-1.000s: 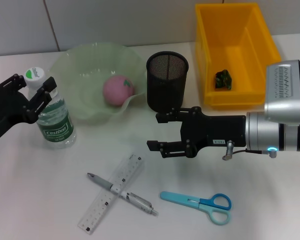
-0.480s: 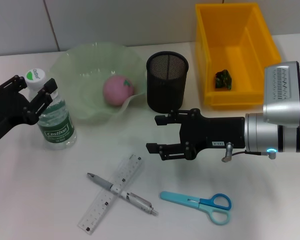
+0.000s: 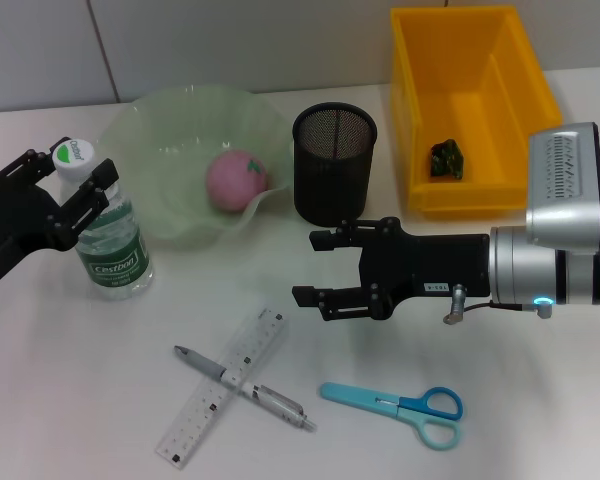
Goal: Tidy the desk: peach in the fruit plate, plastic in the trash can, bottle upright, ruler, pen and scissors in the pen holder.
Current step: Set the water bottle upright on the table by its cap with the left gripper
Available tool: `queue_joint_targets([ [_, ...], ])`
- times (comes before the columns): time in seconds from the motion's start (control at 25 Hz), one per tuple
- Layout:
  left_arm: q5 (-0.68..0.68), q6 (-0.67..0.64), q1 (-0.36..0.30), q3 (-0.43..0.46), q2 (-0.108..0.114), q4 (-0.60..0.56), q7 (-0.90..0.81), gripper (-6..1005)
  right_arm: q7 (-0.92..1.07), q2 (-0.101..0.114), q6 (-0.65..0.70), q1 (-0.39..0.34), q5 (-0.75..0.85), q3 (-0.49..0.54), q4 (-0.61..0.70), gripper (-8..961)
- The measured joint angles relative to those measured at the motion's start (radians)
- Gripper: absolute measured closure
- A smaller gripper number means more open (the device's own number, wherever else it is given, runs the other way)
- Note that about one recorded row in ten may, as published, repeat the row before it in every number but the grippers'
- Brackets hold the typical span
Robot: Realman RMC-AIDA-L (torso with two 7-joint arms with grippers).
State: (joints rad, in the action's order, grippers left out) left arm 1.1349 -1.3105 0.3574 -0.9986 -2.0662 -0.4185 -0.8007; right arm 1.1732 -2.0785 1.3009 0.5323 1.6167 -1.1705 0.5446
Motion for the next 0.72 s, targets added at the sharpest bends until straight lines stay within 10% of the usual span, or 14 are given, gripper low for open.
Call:
queue_joint_targets([
  [0.4,0.0,-0.012,0.0,-0.001,0.0,-0.002,0.0,435,0.0,0.0,0.0,0.0,0.0,0.0,-0.001,194],
  [0.72,0.0,-0.014,-0.005,-0.003,0.002,-0.014,-0.024,146,0.0,-0.002,0.0,0.0,0.0,0.0,-0.002,194],
])
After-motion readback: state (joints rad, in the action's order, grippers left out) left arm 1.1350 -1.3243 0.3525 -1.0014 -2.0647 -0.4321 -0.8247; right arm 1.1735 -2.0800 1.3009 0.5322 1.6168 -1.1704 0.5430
